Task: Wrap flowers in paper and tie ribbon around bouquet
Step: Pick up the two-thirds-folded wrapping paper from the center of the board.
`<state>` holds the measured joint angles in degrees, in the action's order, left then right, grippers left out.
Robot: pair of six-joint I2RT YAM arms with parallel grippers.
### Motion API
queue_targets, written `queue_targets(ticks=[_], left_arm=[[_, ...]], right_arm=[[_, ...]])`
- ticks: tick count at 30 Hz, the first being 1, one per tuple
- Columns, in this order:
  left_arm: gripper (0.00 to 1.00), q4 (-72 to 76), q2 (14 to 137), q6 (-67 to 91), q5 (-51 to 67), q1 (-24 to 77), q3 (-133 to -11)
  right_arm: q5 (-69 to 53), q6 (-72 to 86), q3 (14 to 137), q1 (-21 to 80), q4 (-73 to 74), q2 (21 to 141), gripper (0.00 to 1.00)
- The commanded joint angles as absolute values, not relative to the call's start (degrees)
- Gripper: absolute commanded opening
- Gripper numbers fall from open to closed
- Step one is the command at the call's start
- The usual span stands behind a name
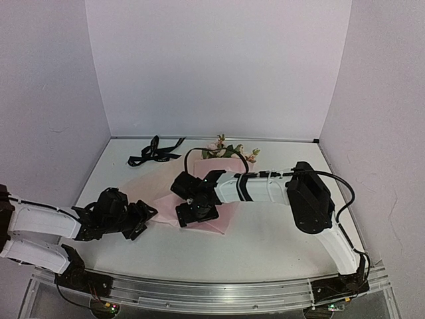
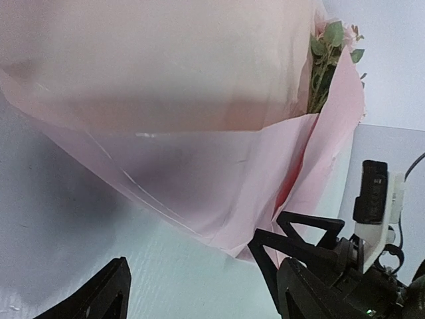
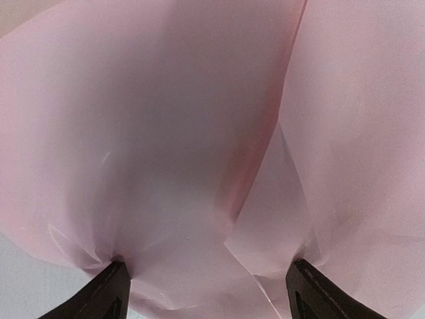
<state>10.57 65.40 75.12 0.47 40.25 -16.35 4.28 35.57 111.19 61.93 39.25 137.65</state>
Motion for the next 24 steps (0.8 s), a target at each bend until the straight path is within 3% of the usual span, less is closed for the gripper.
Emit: queue_targets(ticks=[1, 6, 10, 18, 22, 24], left_arm=[[0.78, 18.1, 72.5, 80.6, -3.5, 43.2, -18.9], [0.75, 26.4, 78.4, 83.0, -5.8, 43.9, -18.9], [0.63, 28.6, 81.6, 84.9, -8.4, 43.9, -18.8], [0.14, 27.6, 81.6, 83.0, -12.6, 43.7, -17.3], [0.02, 25.1, 78.4, 77.8, -15.1, 43.1, -16.7], [0.00, 24.7, 76.6, 75.2, -15.6, 42.5, -16.1]], right_arm=[[-1.1, 37.0, 106.5, 61.4, 44.6, 143.2, 0.84], [-1.2, 36.9, 106.4, 61.3, 44.5, 143.1, 0.84], [-1.5, 36.9, 106.5, 61.4, 44.3, 143.1, 0.85], [-1.5, 36.7, 105.8, 61.3, 44.2, 143.0, 0.88], [-1.5, 36.5, 105.4, 61.4, 44.1, 143.1, 0.89], [-1.6, 36.5, 105.3, 61.3, 44.1, 143.2, 0.89]])
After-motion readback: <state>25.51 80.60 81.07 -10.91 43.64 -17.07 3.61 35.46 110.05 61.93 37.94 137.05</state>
